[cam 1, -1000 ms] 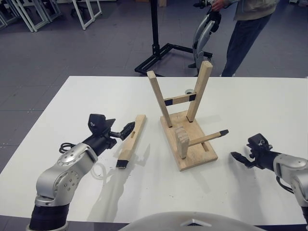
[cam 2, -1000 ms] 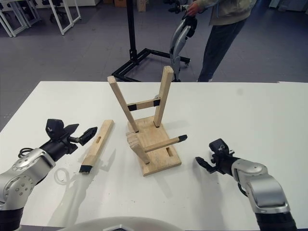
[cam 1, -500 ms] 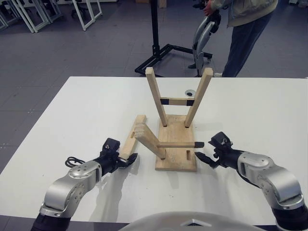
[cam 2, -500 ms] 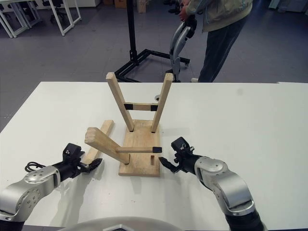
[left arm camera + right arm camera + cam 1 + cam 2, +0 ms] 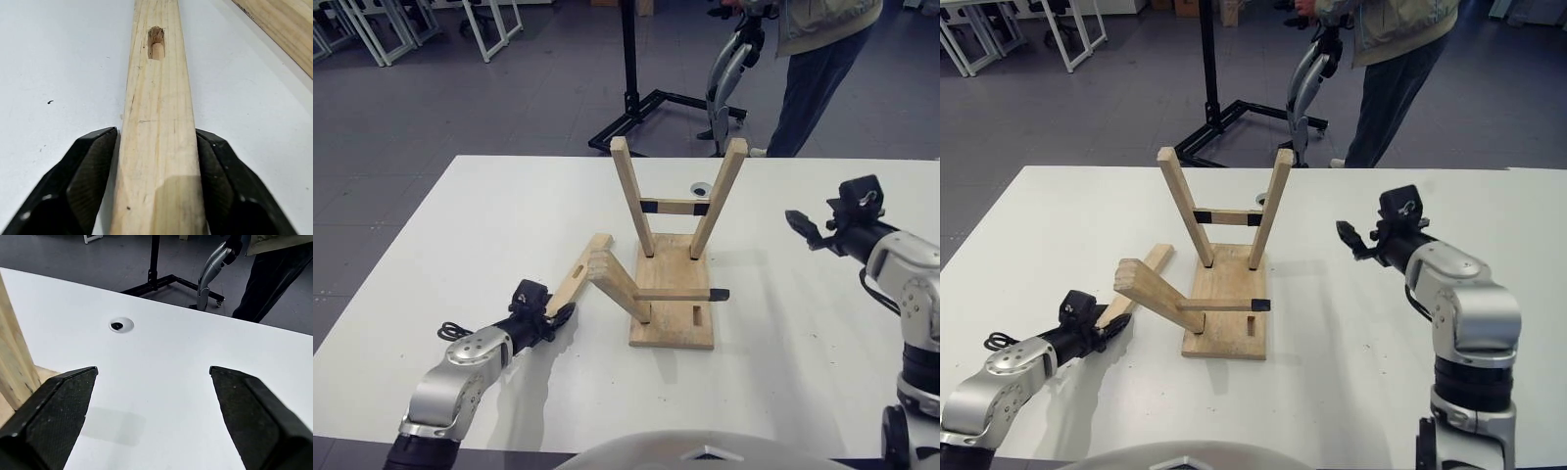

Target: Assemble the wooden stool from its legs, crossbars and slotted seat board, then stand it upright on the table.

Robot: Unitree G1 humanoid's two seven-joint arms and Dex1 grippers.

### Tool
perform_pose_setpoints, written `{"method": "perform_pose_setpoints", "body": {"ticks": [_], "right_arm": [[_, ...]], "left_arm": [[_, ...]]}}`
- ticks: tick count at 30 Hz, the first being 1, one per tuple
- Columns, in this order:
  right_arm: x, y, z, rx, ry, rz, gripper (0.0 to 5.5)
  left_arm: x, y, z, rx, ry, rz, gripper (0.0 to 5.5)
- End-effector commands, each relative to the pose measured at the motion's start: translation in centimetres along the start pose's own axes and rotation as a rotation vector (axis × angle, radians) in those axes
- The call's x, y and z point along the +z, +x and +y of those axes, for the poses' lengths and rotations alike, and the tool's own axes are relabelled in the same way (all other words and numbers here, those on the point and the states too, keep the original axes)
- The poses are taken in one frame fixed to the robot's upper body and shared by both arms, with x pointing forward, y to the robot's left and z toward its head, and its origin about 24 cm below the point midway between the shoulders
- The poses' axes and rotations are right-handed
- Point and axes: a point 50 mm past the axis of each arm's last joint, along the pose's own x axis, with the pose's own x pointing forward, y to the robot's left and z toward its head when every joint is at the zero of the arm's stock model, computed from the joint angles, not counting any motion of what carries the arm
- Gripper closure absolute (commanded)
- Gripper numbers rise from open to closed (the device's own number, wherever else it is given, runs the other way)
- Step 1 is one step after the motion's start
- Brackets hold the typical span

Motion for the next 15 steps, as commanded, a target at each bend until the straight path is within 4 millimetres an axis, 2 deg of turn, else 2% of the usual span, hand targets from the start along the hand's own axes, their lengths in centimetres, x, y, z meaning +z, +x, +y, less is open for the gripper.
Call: {"method": "perform_pose_setpoints", "body": {"ticks": [1, 3, 4, 6, 8, 11, 12, 15], "right_arm": [[3.3, -0.2, 0.7, 0.063, 0.095, -0.140, 1.29], [4.3, -0.3, 1.5, 0.164, 0.169, -0.216, 1.29], [4.8, -0.3, 2.0, 0.248, 0.234, -0.244, 1.29], [6.0, -0.3, 3.0, 0.442, 0.362, -0.313, 1.29], [7.1, -0.1, 3.7, 0.605, 0.447, -0.347, 1.29], [7.8, 0.9, 5.2, 0.811, 0.534, -0.313, 1.29], [7.9, 1.3, 5.9, 0.868, 0.554, -0.289, 1.29], [8.4, 2.1, 7.1, 0.974, 0.581, -0.255, 1.29]], "left_arm": [[-6.8, -0.3, -0.2, 0.021, -0.127, 0.273, 3.42], [-6.1, 0.0, 0.4, 0.036, -0.125, 0.219, 3.42], [-4.8, 0.2, 0.9, 0.034, -0.135, 0.149, 3.42], [-0.2, 0.7, 2.1, -0.003, -0.171, -0.061, 3.42], [5.9, 0.5, 3.4, -0.083, -0.192, -0.302, 3.43], [14.7, -1.8, 2.9, -0.400, -0.217, -0.654, 3.43], [16.8, -2.7, 2.4, -0.507, -0.211, -0.729, 3.43], [20.1, -4.5, 1.5, -0.717, -0.194, -0.833, 3.43]]}}
